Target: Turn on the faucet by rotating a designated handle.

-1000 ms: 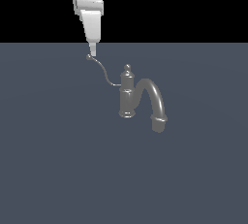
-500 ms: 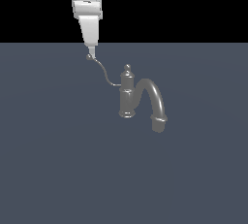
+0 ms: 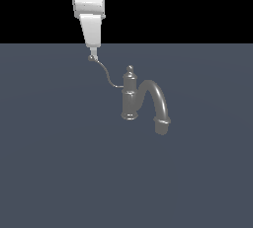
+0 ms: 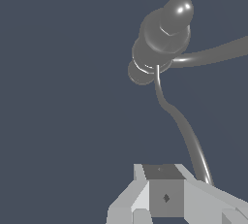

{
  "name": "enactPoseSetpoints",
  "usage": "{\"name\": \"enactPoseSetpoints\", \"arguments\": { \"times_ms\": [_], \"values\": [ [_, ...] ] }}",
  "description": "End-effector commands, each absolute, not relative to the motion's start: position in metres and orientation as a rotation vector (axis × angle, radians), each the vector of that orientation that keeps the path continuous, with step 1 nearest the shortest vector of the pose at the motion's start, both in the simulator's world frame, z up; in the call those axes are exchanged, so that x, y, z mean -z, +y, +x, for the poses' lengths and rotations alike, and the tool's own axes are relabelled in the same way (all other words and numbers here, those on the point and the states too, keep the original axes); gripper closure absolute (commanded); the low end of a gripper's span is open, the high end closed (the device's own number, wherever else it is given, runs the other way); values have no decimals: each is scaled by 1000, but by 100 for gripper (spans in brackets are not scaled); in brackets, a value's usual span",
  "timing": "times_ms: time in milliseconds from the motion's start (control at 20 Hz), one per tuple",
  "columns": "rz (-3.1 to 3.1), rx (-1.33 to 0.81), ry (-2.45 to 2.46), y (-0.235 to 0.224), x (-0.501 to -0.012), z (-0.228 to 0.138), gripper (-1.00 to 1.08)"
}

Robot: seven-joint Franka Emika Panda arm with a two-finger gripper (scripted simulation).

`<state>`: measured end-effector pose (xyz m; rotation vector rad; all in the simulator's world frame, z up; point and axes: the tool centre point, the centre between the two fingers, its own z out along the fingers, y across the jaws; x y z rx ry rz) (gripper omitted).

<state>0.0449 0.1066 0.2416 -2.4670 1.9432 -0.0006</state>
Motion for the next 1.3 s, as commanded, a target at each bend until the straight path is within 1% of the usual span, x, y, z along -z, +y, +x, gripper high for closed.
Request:
{"name": "enactPoseSetpoints", "arguments": {
  "times_ms": [0,1050,1100,1150,1250],
  "values": [
    [-2468,-1,1944,104,-242,37,108],
    [-2467,0,1945,88,-242,-24,108],
    [-2467,0,1945,88,-242,-24,108],
    [-2455,14,1950,85,-243,-16,108],
    [-2456,13,1950,78,-243,-21,108]
  ]
}}
